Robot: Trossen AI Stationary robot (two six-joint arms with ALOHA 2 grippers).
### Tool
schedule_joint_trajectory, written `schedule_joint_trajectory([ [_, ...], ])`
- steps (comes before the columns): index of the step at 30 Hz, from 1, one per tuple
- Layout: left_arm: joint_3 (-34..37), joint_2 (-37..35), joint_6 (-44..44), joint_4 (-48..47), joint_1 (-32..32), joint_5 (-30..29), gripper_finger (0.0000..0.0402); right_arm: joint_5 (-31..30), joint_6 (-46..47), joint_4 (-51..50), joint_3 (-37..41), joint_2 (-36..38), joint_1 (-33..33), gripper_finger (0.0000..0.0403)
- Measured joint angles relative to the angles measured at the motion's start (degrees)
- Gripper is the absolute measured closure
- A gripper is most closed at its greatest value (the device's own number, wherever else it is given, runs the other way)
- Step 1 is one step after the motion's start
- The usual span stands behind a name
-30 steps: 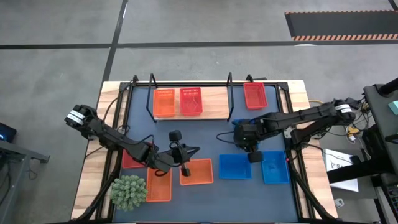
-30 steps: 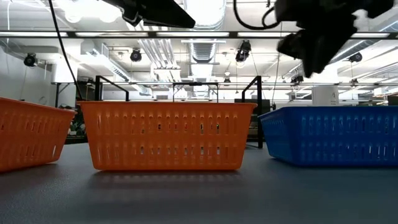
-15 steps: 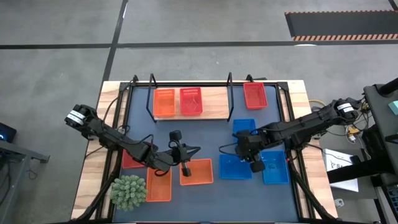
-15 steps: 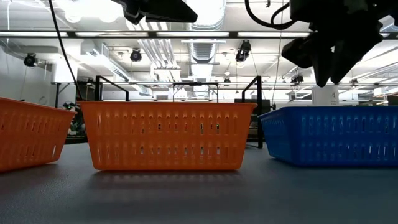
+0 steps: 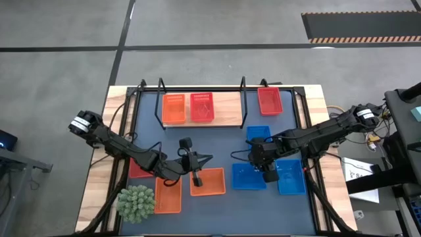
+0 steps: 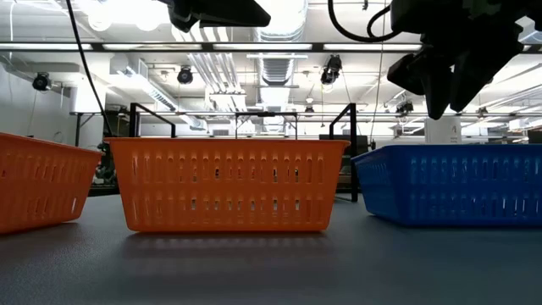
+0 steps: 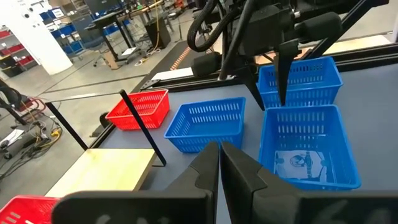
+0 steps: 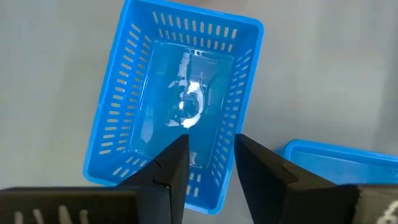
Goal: Stack baskets on shelf by color
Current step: Put the top blue basket on the shelf
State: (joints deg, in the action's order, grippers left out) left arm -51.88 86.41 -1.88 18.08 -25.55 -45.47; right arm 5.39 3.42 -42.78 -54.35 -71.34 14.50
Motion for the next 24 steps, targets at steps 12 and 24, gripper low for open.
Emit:
schedule_joint_trajectory([
  [12, 0.01, -0.5, -7.09, 0.72, 0.1, 0.18, 0.0402, -2.14, 3.68, -1.06, -0.64, -0.04, 0.0, 0.028],
  [24, 5.52, -13.55, -14.44, -1.0, -0.06, 0.2, 0.0402, -6.03, 29.73, -16.77, -11.17, -0.12, -0.28, 0.028],
])
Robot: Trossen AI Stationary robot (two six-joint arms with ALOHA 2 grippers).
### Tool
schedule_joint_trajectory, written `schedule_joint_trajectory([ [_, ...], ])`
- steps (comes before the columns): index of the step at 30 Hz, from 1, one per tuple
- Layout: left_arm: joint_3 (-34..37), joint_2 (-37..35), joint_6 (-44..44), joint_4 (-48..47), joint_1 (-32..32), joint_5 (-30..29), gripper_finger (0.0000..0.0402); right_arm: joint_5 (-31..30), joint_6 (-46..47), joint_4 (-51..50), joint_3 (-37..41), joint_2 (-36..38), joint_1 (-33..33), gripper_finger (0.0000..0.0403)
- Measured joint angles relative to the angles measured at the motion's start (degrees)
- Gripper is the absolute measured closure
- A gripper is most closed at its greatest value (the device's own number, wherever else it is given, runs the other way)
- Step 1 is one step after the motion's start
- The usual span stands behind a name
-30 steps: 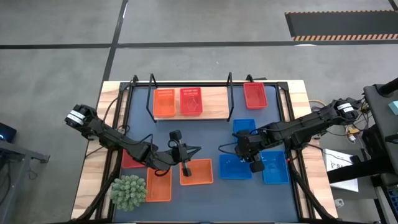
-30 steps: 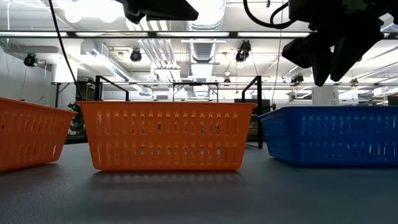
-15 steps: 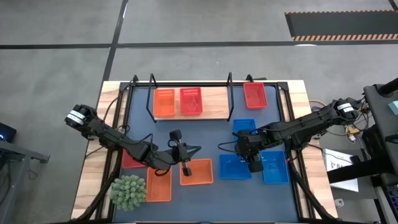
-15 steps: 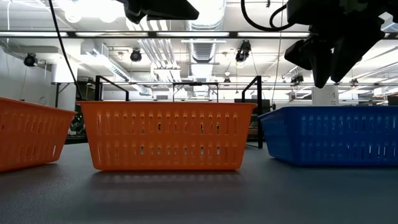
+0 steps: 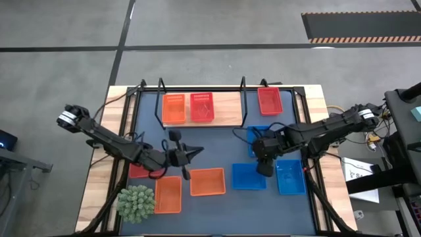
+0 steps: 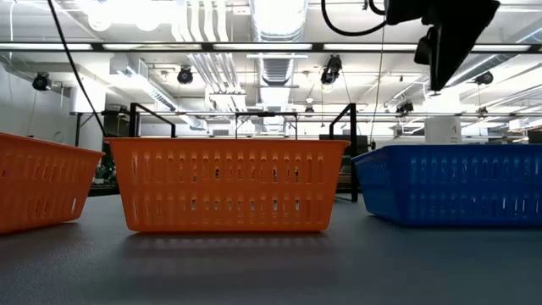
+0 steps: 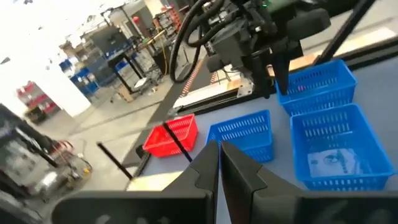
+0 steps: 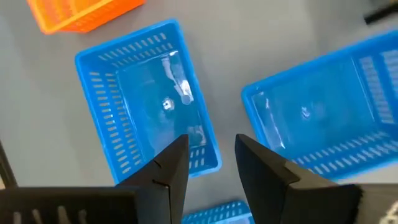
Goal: Stack baskets on shelf by color
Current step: Put the top blue basket on the shelf
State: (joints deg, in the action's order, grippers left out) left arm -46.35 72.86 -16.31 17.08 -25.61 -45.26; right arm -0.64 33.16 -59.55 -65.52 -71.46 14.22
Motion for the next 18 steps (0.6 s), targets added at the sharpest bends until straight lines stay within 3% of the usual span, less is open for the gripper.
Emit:
schedule_joint_trajectory([
  [3, 2.85, -1.95, 2.43, 0.54, 0.0, -0.08, 0.0402, 0.59, -0.66, -0.1, -0.16, -0.03, 0.0, 0.028],
  [10, 5.17, -4.99, 2.51, 2.34, -0.39, -0.08, 0.0402, 0.28, -26.8, -1.25, 3.09, -1.86, 0.81, 0.028],
  [18, 5.26, -4.99, 2.18, 1.88, -1.11, -0.01, 0.0402, -2.74, -28.94, 4.95, 10.27, -2.16, -1.18, 0.028],
])
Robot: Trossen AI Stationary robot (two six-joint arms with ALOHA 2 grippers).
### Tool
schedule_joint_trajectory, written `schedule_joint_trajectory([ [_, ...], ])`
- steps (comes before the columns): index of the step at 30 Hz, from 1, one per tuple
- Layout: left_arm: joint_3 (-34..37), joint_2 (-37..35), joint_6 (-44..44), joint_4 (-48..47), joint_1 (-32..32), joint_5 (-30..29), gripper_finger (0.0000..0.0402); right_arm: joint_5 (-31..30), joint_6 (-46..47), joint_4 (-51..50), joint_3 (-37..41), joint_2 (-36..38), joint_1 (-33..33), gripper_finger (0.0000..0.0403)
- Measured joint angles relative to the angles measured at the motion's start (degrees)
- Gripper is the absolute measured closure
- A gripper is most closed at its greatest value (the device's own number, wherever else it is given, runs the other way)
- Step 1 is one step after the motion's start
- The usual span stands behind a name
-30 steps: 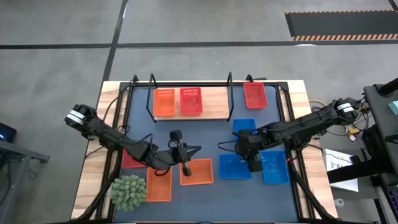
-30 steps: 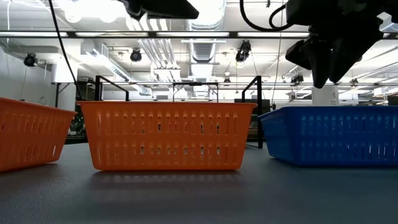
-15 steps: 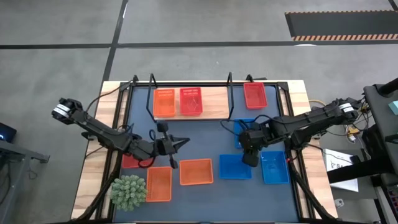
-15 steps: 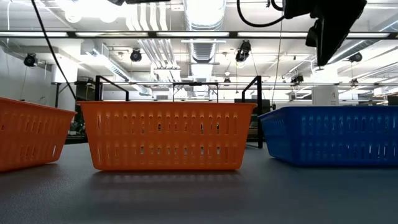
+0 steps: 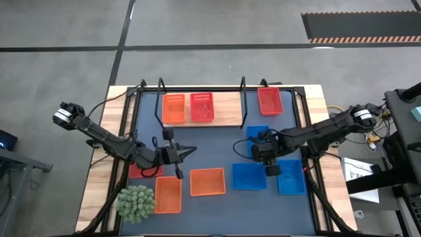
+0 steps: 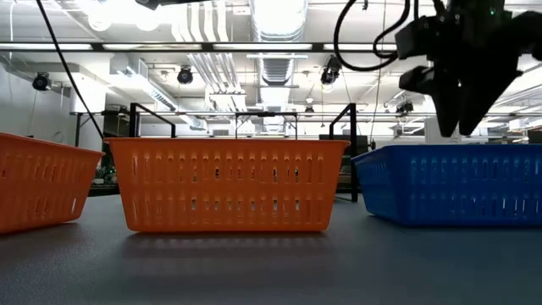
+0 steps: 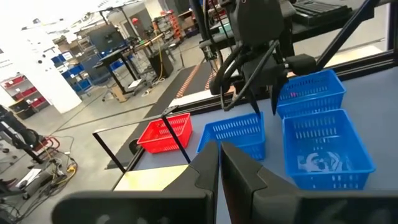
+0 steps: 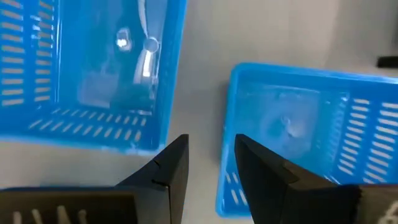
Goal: Stack baskets on shelf by color
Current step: Put the top blue basket on the shelf
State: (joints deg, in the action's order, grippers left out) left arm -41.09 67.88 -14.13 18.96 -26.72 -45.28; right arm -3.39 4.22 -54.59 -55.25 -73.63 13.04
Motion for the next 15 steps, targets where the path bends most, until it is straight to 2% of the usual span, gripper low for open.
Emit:
schedule_joint_trajectory([
  [5, -0.01, 0.0, -0.17, -0.05, 0.0, -0.02, 0.0402, -0.63, 0.25, 5.88, 4.21, -0.11, -0.5, 0.028],
  [15, -0.01, -0.04, -0.24, -0.02, 0.0, -0.02, 0.0402, -4.17, 1.58, 7.32, 5.29, -0.11, -1.59, 0.0294],
])
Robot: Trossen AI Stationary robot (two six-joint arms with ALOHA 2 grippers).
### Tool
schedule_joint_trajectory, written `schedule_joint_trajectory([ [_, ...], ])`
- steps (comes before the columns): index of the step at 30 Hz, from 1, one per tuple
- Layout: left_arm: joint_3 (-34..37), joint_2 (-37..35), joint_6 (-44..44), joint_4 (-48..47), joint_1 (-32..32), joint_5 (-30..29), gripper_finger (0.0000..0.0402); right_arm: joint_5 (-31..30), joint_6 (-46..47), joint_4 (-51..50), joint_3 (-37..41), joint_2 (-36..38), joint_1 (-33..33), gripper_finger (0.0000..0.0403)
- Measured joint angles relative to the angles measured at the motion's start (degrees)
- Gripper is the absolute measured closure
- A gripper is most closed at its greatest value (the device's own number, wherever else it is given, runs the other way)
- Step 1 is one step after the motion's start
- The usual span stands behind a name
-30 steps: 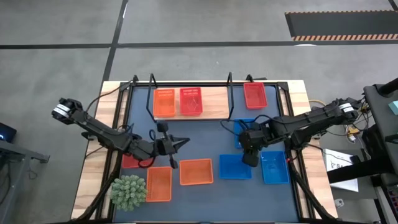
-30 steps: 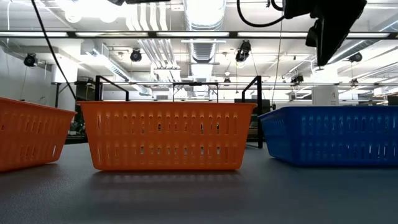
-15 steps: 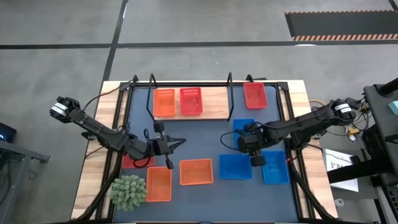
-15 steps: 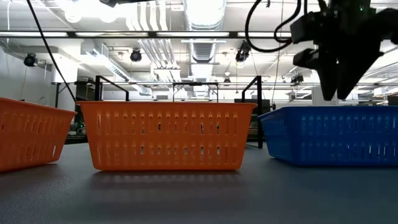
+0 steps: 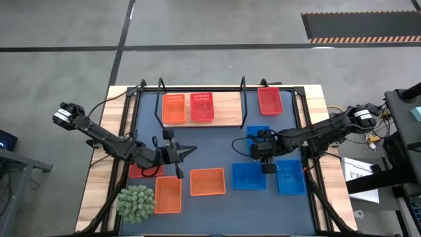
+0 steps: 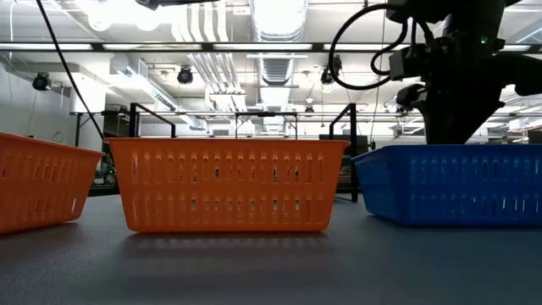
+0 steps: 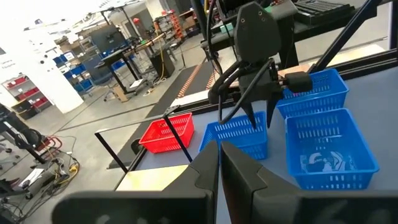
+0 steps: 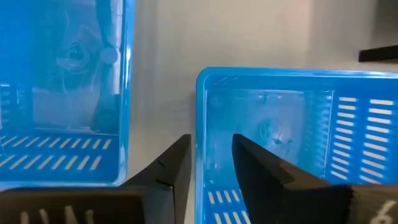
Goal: Stack baskets on shelf by color
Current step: Put the top blue basket on the shelf
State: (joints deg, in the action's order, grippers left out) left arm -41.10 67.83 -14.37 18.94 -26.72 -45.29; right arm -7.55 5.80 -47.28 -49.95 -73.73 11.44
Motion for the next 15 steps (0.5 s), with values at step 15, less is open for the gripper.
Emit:
schedule_joint_trajectory([
  [15, 0.12, -0.02, -0.05, -0.26, 0.0, 0.02, 0.0402, 0.5, 1.09, 1.73, -0.07, -8.65, -0.12, 0.0343],
])
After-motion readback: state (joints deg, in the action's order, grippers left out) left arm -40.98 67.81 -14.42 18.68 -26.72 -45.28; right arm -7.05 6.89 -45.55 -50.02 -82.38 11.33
